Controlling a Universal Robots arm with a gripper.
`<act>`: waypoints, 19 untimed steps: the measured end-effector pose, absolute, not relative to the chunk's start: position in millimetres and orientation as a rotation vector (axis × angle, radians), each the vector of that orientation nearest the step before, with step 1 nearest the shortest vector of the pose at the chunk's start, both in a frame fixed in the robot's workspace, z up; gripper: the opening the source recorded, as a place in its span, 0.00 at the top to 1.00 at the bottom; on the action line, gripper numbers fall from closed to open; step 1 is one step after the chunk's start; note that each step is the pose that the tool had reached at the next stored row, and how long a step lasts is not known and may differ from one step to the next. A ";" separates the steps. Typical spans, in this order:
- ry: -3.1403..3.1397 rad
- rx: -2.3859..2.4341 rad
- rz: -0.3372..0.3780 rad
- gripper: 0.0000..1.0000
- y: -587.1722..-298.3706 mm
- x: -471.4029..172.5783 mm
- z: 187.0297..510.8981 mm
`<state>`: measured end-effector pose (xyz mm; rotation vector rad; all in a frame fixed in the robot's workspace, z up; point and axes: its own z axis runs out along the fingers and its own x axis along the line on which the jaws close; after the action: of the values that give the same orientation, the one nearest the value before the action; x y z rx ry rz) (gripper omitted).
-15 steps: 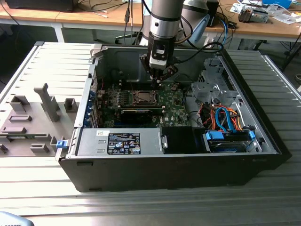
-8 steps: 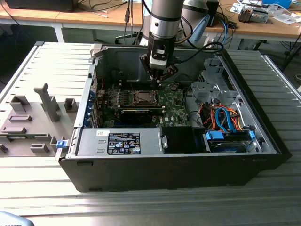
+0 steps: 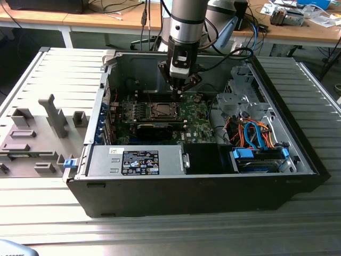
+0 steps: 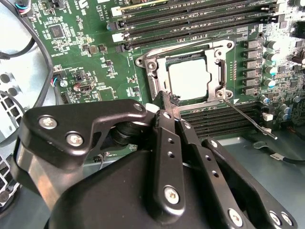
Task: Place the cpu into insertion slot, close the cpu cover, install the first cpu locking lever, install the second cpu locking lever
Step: 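Install the first cpu locking lever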
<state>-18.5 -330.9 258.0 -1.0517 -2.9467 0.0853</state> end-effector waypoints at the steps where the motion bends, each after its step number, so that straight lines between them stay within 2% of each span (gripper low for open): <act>1: -2.947 -1.051 0.085 0.89 -330.9 -18.5 258.1; 19: -2.953 -1.035 0.085 0.89 -330.9 -18.5 258.1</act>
<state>-18.5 -330.9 258.1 -1.0348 -2.9531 0.0854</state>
